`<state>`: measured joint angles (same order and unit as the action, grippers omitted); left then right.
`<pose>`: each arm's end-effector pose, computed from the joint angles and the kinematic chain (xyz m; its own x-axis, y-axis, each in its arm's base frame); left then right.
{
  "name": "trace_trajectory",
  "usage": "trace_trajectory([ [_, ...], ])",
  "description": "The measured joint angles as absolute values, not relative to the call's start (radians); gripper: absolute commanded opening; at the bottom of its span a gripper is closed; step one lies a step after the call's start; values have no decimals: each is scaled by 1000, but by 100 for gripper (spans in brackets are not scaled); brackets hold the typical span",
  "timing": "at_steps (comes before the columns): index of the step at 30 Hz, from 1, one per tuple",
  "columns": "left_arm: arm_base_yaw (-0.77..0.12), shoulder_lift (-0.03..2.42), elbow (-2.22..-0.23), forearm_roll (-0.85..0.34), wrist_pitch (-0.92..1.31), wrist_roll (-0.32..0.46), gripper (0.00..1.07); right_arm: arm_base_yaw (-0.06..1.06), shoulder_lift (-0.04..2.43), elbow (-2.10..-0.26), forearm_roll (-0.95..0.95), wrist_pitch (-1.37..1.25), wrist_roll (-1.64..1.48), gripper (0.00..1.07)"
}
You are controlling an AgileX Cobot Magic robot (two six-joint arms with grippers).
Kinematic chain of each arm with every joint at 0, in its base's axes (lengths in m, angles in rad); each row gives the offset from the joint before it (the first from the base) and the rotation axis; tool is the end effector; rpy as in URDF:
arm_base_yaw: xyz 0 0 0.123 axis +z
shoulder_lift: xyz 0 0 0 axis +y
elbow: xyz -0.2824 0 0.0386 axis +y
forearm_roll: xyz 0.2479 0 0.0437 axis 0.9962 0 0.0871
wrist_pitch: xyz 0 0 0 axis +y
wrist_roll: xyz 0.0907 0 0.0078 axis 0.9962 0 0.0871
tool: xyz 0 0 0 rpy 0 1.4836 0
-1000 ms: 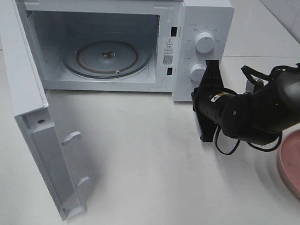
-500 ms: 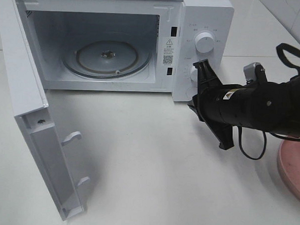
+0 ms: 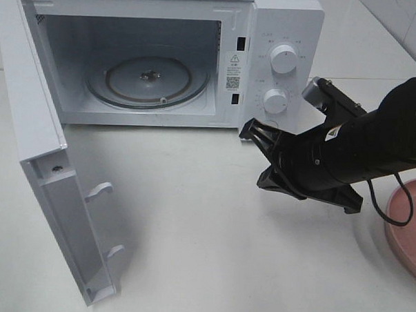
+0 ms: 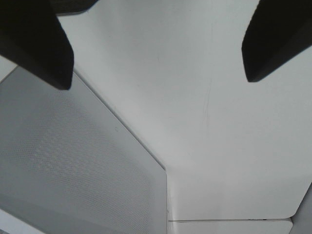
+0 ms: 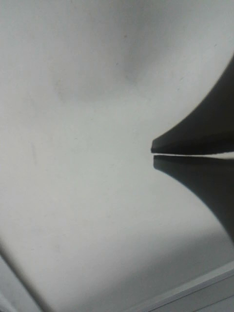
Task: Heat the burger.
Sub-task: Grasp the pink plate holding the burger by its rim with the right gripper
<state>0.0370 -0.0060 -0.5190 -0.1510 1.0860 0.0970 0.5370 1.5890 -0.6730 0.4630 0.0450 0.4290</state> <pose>-0.0091 -0.0125 0.2811 -0.4494 0.0094 -0.8933 0.0938 0.9949 -0.0368 0.2465 0.1490 0.1651 -0.8189 0.4178 -0.3936 0.1823 0.8395 0.5119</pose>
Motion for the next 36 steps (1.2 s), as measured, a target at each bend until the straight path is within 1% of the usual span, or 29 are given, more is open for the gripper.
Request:
trace_trajectory([
  [3, 37, -6, -519, -151, 1086, 97, 89, 537, 1580, -673, 457, 73, 399, 4],
  [5, 37, -6, -519, -151, 1086, 97, 89, 537, 1552, -695, 379, 218, 307, 5],
  [6, 37, -6, -519, -151, 1086, 97, 89, 537, 1552, -695, 379, 218, 307, 5],
  [7, 37, -6, -519, -151, 1086, 97, 89, 537, 1545, -703, 343, 256, 301, 5],
  [8, 37, -6, -519, -151, 1086, 97, 89, 537, 1528, -728, 258, 337, 289, 6],
  [9, 37, -6, -519, -151, 1086, 97, 89, 537, 1528, -728, 258, 337, 289, 6],
  [10, 37, -6, -519, -151, 1086, 97, 89, 537, 1516, -756, 180, 419, 284, 7],
  [12, 37, -6, -519, -151, 1086, 97, 89, 537, 1509, -769, 146, 456, 283, 7],
  [13, 37, -6, -519, -151, 1086, 97, 89, 537, 1500, -798, 70, 547, 277, 7],
  [14, 37, -6, -519, -151, 1086, 97, 89, 537, 1500, -798, 70, 547, 277, 7],
  [16, 37, -6, -519, -151, 1086, 97, 89, 537, 1492, -833, 0, 660, 247, 8],
  [20, 37, -6, -519, -151, 1086, 97, 89, 518, 1473, -853, -37, 756, 186, 10],
  [21, 37, -6, -519, -151, 1086, 97, 89, 499, 1452, -859, -51, 810, 142, 12],
  [23, 37, -6, -519, -151, 1086, 97, 89, 488, 1438, -859, -58, 825, 123, 14],
  [24, 37, -6, -519, -151, 1086, 97, 89, 470, 1412, -859, -72, 848, 97, 22],
  [25, 37, -6, -519, -151, 1086, 97, 89, 470, 1412, -859, -72, 848, 97, 22],
  [26, 37, -6, -519, -151, 1086, 97, 89, 452, 1385, -860, -84, 861, 81, 37],
  [27, 37, -6, -519, -151, 1086, 97, 89, 444, 1373, -860, -88, 869, 75, 44],
  [28, 37, -6, -519, -151, 1086, 97, 89, 444, 1373, -860, -88, 869, 75, 44],
  [29, 37, -6, -519, -151, 1086, 97, 89, 430, 1350, -860, -102, 876, 72, 65],
  [30, 37, -6, -519, -151, 1086, 97, 89, 430, 1350, -860, -102, 876, 72, 65],
  [31, 37, -6, -519, -151, 1086, 97, 89, 422, 1339, -860, -112, 878, 68, 76],
  [32, 37, -6, -519, -151, 1086, 97, 89, 408, 1322, -860, -134, 888, 60, 96],
  [33, 37, -6, -519, -151, 1086, 97, 89, 408, 1322, -860, -134, 888, 60, 96],
  [34, 37, -6, -519, -151, 1086, 97, 89, 392, 1314, -860, -152, 900, 52, 103],
  [36, 37, -6, -519, -151, 1086, 97, 89, 383, 1311, -860, -159, 906, 50, 103],
])
